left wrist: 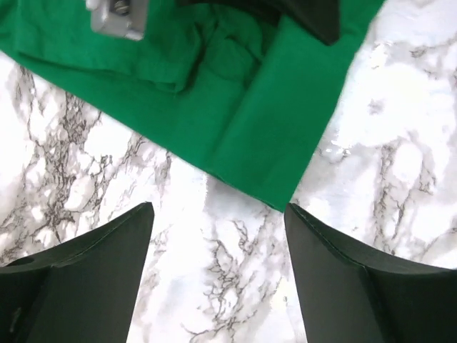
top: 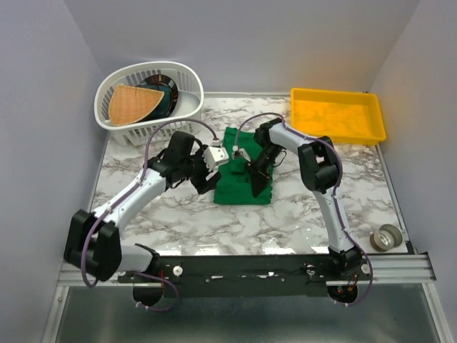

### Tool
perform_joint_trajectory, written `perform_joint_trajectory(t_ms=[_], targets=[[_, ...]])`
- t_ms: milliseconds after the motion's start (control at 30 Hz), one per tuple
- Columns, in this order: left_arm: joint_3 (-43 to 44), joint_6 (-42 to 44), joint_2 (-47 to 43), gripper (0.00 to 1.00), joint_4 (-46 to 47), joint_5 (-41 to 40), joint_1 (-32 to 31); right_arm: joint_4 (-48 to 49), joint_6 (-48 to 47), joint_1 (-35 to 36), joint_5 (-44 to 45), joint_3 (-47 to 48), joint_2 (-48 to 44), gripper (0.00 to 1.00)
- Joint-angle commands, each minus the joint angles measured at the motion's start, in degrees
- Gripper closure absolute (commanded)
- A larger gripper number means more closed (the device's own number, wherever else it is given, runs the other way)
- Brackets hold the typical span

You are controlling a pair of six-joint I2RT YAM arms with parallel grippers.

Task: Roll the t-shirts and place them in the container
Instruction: Roll the T-shirt to the center of the board.

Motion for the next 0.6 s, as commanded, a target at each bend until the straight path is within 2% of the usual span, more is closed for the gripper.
perform_joint_trajectory(t_ms=[0,100,200,233,333,433,567], targets=[[-14.58,8.21,-11.0,0.09,8.38,-4.94,-6.63,-0.75,3.6,-0.57,8.82,0.09,3.21,0.62],[-24.43,15.42,-14.97,0.07,19.09,-7.67,-12.07,-0.56,5.02,-0.57,8.92,0.0,3.39,0.64],[-32.35,20.51,-15.06,0.06,34.1,-11.18,-17.08,-0.73,5.63,-0.57,8.92,0.61,4.0,0.74],[-33.69,21.67,-14.19,0.05,41.02,-13.46,-17.97,-1.61,4.85,-0.57,8.83,0.79,4.09,0.78],[-35.64,22.47,-9.62,0.03,50.8,-17.94,-20.0,-3.8,4.32,-0.57,8.39,2.72,5.84,0.82],[-36.78,24.21,-5.75,0.01,57.76,-20.68,-21.84,-4.43,5.45,-0.57,8.12,4.13,7.16,0.83],[-37.05,26.76,-2.33,0.02,60.25,-21.92,-23.43,-4.51,6.25,-0.57,8.3,4.57,7.69,0.84]])
